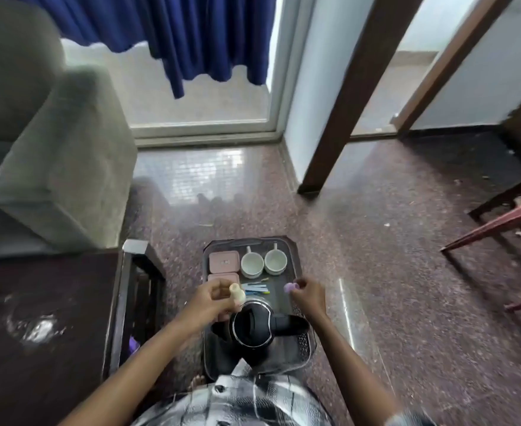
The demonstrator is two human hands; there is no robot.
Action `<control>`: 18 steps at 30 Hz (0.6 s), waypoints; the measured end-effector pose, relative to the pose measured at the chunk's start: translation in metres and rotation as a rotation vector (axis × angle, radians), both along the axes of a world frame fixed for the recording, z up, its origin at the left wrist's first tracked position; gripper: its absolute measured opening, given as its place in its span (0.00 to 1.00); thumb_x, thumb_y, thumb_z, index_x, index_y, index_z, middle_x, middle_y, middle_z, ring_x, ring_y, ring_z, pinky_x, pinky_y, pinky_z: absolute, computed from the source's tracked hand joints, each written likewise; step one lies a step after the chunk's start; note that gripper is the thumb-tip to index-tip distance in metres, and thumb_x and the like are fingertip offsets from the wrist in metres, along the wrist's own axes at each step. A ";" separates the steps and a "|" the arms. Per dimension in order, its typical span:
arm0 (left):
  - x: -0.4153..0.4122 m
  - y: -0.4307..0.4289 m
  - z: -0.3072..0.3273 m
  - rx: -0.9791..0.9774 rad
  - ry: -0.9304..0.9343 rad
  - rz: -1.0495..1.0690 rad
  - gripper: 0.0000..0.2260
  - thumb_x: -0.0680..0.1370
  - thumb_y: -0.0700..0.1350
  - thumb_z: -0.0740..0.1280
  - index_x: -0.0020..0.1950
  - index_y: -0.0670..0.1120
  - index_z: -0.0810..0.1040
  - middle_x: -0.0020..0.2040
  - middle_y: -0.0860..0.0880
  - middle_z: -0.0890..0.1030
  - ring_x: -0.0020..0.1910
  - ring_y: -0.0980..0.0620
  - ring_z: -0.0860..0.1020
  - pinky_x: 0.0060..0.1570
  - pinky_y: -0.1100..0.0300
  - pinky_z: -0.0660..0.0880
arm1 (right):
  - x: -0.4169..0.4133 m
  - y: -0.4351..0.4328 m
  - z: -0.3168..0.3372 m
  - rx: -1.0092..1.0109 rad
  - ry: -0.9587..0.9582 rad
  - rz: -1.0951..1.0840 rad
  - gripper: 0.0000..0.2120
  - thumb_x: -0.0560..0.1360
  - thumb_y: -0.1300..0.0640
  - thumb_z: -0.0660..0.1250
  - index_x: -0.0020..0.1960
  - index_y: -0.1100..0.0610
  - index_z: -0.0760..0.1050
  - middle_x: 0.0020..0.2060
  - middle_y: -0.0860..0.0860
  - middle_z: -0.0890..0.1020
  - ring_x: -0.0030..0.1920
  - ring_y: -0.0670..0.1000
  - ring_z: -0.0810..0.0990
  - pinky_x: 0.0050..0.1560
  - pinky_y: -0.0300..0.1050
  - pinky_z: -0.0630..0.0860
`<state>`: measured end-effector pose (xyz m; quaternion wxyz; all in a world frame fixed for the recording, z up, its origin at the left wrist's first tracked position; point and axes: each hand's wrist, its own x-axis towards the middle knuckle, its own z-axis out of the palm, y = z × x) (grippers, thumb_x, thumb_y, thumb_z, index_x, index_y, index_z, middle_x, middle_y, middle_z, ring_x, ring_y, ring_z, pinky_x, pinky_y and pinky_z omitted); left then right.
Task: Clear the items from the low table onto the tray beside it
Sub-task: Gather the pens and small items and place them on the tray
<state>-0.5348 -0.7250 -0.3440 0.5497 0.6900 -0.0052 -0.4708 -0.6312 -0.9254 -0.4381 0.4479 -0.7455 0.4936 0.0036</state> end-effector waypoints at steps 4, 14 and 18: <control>-0.001 -0.020 -0.005 0.059 0.010 0.054 0.12 0.73 0.32 0.67 0.46 0.49 0.75 0.41 0.50 0.81 0.38 0.54 0.79 0.29 0.70 0.72 | 0.022 -0.016 -0.044 -0.003 0.155 0.217 0.10 0.70 0.60 0.68 0.32 0.62 0.74 0.32 0.61 0.78 0.36 0.51 0.75 0.35 0.43 0.64; -0.015 -0.031 -0.004 0.114 -0.002 0.166 0.10 0.73 0.36 0.69 0.48 0.50 0.76 0.44 0.52 0.80 0.34 0.60 0.81 0.33 0.70 0.72 | 0.051 -0.016 -0.081 -0.007 0.305 0.292 0.11 0.74 0.57 0.63 0.50 0.61 0.79 0.52 0.62 0.81 0.53 0.61 0.80 0.47 0.46 0.74; -0.020 -0.030 -0.008 0.141 0.006 0.189 0.11 0.73 0.34 0.69 0.48 0.49 0.75 0.45 0.51 0.80 0.33 0.61 0.81 0.31 0.70 0.72 | 0.058 -0.013 -0.086 0.022 0.311 0.279 0.13 0.74 0.57 0.62 0.52 0.65 0.78 0.54 0.64 0.80 0.54 0.63 0.79 0.48 0.48 0.75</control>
